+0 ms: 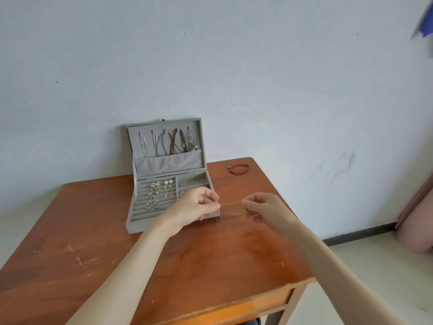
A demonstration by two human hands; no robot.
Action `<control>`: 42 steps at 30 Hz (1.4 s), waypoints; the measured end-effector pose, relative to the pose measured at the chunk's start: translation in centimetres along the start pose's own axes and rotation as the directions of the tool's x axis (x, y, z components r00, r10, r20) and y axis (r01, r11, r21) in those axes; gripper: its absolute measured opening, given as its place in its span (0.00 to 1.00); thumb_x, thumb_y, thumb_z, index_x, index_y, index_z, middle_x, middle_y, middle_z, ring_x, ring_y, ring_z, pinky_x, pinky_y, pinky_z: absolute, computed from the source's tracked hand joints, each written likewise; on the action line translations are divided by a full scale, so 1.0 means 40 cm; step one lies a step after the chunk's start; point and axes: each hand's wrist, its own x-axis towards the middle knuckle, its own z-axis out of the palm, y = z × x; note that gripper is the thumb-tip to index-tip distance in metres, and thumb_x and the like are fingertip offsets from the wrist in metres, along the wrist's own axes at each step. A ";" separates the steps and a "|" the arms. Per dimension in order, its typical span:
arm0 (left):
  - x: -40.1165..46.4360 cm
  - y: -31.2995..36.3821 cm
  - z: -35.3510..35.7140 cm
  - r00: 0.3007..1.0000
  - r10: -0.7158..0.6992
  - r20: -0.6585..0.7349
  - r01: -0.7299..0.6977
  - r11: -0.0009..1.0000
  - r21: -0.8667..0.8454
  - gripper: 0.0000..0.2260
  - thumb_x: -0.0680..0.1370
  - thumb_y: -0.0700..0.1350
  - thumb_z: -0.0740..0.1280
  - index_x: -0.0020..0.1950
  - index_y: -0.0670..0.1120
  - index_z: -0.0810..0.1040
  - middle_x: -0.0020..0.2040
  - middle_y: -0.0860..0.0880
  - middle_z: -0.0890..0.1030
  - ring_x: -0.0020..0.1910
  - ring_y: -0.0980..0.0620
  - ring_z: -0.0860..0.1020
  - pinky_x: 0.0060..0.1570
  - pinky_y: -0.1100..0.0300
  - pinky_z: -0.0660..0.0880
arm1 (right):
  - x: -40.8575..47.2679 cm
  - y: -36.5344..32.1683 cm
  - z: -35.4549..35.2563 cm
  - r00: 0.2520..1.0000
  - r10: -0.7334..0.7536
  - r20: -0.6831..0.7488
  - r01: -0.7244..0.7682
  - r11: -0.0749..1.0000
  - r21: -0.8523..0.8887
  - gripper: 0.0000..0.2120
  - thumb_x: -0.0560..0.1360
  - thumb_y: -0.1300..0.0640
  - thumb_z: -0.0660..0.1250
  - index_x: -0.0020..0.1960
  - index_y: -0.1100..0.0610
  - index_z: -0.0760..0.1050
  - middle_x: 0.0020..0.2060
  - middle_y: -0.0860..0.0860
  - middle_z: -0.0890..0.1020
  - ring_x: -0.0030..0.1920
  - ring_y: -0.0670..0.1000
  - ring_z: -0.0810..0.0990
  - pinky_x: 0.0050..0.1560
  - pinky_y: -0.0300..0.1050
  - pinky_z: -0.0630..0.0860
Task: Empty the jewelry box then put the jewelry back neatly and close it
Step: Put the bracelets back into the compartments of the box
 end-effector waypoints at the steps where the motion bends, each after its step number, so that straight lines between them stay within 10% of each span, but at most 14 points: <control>1: 0.028 0.010 0.007 0.999 -0.012 -0.029 0.013 1.000 0.012 0.03 0.76 0.43 0.66 0.49 0.48 0.75 0.39 0.51 0.78 0.33 0.56 0.72 0.38 0.63 0.70 | 0.023 -0.004 -0.023 1.000 0.003 -0.022 -0.003 1.000 -0.014 0.05 0.74 0.60 0.67 0.39 0.59 0.78 0.31 0.51 0.79 0.32 0.46 0.75 0.32 0.36 0.69; 14: 0.353 0.038 0.121 0.956 -0.046 -0.290 0.101 0.979 0.176 0.05 0.75 0.43 0.67 0.46 0.42 0.82 0.52 0.47 0.81 0.56 0.49 0.76 0.49 0.62 0.68 | 0.309 0.032 -0.157 0.961 -0.003 -0.275 -0.085 0.947 -0.309 0.03 0.70 0.63 0.67 0.38 0.60 0.78 0.28 0.49 0.77 0.31 0.46 0.74 0.32 0.35 0.69; 30: 0.445 -0.021 0.146 0.926 0.034 -0.376 0.105 0.934 0.343 0.05 0.75 0.44 0.67 0.42 0.45 0.81 0.49 0.48 0.81 0.55 0.50 0.76 0.45 0.61 0.69 | 0.389 0.087 -0.161 0.943 -0.137 -0.303 -0.026 0.879 -0.476 0.03 0.71 0.59 0.69 0.43 0.56 0.80 0.36 0.47 0.75 0.38 0.44 0.73 0.34 0.31 0.65; 42: 0.362 -0.016 0.104 0.894 0.427 -0.136 -0.163 0.591 0.790 0.12 0.80 0.48 0.57 0.59 0.46 0.74 0.56 0.49 0.76 0.56 0.49 0.72 0.54 0.55 0.68 | 0.321 0.041 -0.130 0.940 -0.311 -0.143 0.067 0.578 -0.813 0.12 0.77 0.52 0.60 0.57 0.53 0.75 0.54 0.51 0.76 0.58 0.52 0.71 0.60 0.48 0.66</control>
